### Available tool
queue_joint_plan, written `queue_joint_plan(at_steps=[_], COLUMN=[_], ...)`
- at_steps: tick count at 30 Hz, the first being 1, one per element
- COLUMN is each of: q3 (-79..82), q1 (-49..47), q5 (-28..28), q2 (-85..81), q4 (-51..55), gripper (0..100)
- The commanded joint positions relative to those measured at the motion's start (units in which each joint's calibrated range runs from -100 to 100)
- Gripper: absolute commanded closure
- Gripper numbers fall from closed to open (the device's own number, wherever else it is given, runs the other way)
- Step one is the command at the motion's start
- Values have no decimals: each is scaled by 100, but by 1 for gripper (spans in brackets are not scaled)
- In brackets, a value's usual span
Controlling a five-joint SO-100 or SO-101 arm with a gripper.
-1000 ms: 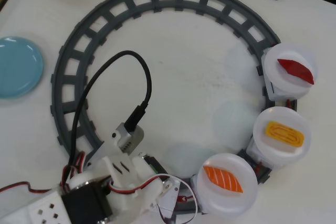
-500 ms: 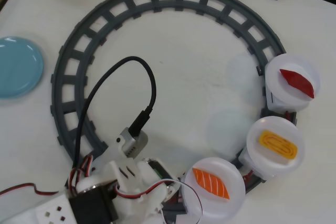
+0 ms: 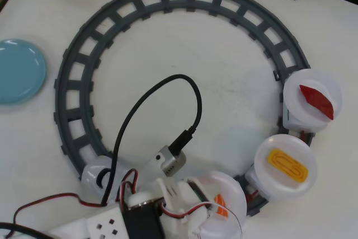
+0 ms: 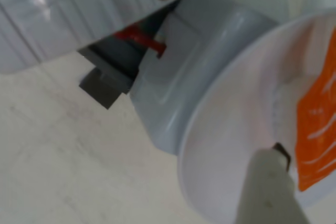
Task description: Pick up the sushi from the Shinkansen and put it on the blue dish
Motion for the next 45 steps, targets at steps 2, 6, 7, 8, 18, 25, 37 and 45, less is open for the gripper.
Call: queue_joint_plan(at_steps=[2,6,7,8,18,25,37,45], q3=[-584,-864,-891,-900,-837,-1288,-3019,-2478], q1=[41,-3,-12,-12,-56,-109,-1737,-3533], q5=[-10,-20,-25,-36,-93,-83,-208,-208], q2=[175,457,515,573,1220,954,-91,-207], q4=[119,229,229,229,187,475,2182,2174], gripper=[77,77,77,77,80,97,97,97])
